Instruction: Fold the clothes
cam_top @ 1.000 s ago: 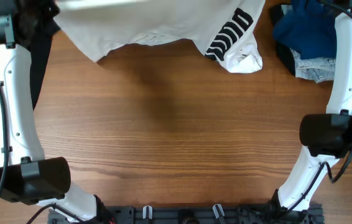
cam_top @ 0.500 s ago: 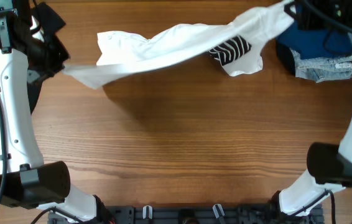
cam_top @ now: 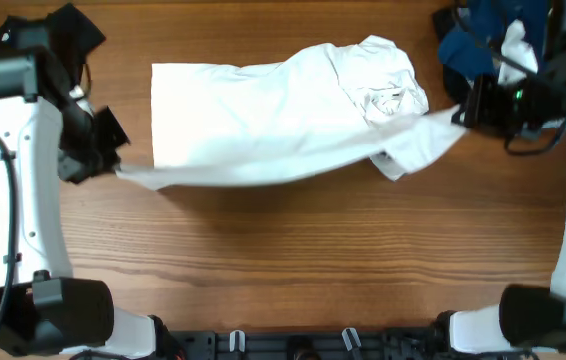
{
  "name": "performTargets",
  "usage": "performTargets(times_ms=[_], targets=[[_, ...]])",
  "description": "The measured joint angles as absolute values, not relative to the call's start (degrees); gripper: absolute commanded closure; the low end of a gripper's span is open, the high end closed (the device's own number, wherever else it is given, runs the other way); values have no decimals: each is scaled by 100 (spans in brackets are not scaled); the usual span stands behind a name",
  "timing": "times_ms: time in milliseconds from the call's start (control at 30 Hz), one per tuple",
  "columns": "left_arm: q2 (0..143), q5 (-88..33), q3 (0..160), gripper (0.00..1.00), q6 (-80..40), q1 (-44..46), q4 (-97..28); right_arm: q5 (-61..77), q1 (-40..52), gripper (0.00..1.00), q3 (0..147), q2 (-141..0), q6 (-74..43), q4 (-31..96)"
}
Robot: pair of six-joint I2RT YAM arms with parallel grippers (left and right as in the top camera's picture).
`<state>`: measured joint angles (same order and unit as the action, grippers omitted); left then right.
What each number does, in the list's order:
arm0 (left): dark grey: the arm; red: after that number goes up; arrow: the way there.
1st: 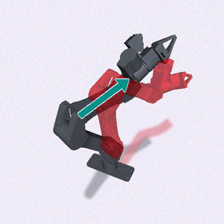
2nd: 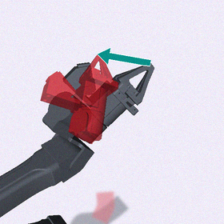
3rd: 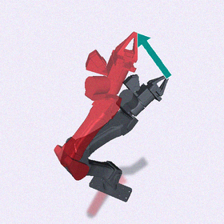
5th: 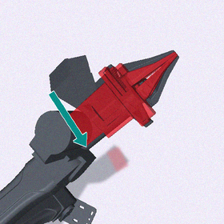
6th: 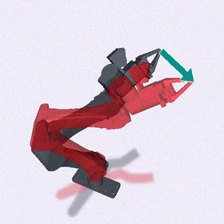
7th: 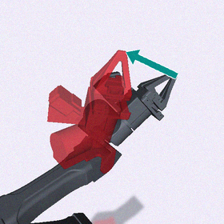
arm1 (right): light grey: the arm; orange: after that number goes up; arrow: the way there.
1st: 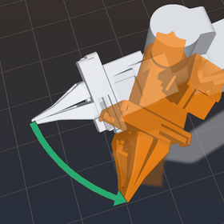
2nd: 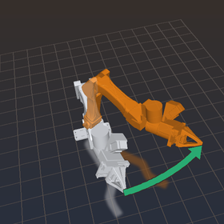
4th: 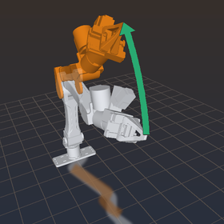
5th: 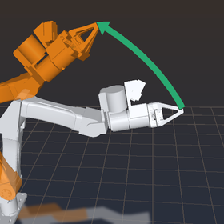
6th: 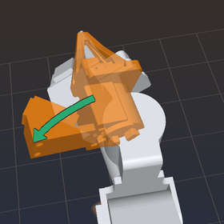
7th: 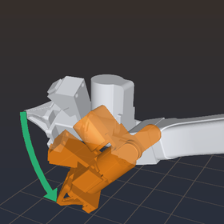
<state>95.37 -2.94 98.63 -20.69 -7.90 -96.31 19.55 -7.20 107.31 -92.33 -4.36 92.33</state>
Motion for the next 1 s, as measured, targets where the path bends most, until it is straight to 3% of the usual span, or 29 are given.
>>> performTargets(times_ms=[400, 667, 733, 800, 867, 1000], targets=[[9358, -336, 7717, 96, -2617, 38, -9024, 1739, -722, 96, 6663, -8552, -718, 8538], [9345, -685, 5911, 96, -3218, 49, -7959, 1680, -720, 93, 6355, -8558, -976, 8278], [9343, -725, 5621, 84, -3319, 49, -7778, 1656, -722, 84, 6355, -8558, -1028, 8261], [9343, -742, 5454, 61, -3374, 49, -7642, 1619, -722, 70, 6355, -8558, -1098, 8259], [9343, -757, 5433, 41, -3428, 49, -7625, 1599, -722, 65, 6355, -8558, -1111, 8261], [9343, -764, 5430, 32, -3503, 49, -7599, 1594, -722, 64, 6355, -8558, -1131, 8261]])
